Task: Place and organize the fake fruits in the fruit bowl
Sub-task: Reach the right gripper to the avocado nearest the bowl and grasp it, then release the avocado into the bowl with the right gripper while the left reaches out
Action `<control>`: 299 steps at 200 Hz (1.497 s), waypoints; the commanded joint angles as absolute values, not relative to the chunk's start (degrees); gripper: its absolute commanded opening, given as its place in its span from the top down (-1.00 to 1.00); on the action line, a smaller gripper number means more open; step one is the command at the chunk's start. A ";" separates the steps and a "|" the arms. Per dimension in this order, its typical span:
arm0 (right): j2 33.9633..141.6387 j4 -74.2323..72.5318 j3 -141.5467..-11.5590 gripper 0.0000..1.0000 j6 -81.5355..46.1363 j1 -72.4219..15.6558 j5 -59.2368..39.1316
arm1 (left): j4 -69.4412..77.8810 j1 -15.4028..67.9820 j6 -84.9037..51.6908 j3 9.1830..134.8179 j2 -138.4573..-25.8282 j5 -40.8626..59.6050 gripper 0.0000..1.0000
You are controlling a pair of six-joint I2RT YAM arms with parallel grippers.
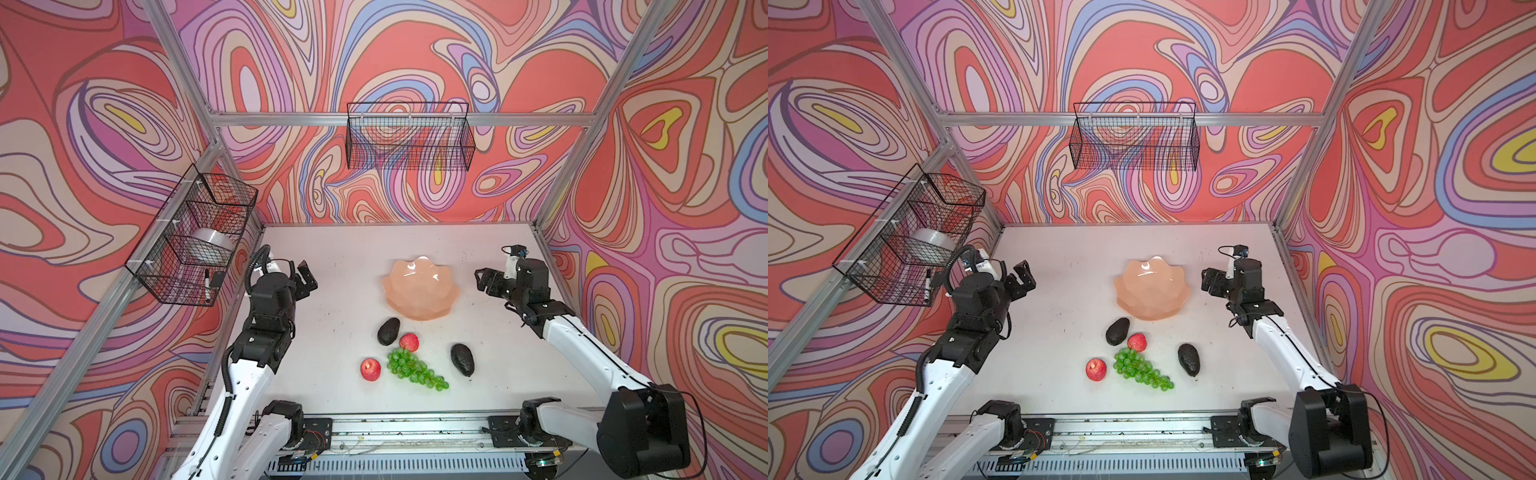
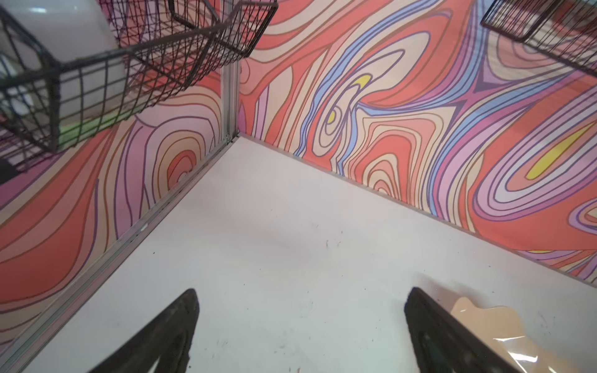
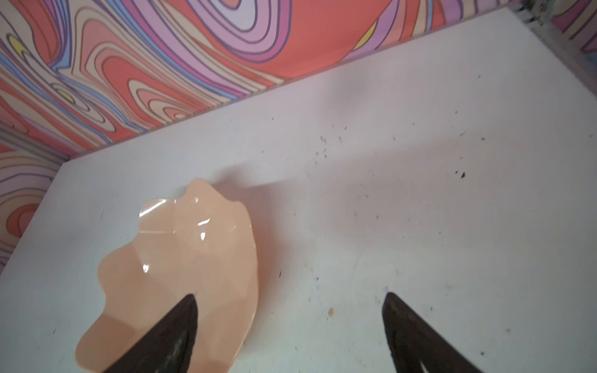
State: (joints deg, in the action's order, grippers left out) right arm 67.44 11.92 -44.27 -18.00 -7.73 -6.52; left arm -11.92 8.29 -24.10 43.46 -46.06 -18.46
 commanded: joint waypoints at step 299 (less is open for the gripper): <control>80.13 34.57 -64.65 0.04 -27.07 -42.83 19.83 | -20.98 8.09 -29.27 42.33 -44.17 -20.73 -1.00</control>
State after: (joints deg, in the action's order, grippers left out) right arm 71.90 39.94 -58.17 -35.86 -43.72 19.07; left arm -17.17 8.25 -28.58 40.47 -44.86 -21.04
